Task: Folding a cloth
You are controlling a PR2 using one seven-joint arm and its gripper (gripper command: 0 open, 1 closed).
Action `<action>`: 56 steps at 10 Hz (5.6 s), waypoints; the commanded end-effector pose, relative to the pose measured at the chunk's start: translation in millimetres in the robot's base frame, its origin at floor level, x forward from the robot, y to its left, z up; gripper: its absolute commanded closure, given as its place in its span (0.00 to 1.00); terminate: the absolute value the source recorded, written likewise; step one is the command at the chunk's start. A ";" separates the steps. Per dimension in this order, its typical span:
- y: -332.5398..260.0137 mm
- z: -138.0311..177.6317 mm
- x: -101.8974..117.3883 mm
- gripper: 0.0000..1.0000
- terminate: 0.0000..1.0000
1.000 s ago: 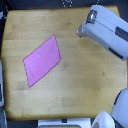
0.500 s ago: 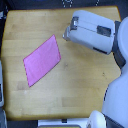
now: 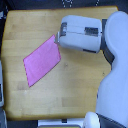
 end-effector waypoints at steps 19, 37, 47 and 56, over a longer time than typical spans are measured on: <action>70.1 -90.5 -2.2 1.00 0.00; -12.7 -37.9 30.0 1.00 0.00; 128.1 5.2 -18.6 1.00 0.00; 222.1 -26.8 -10.3 1.00 0.00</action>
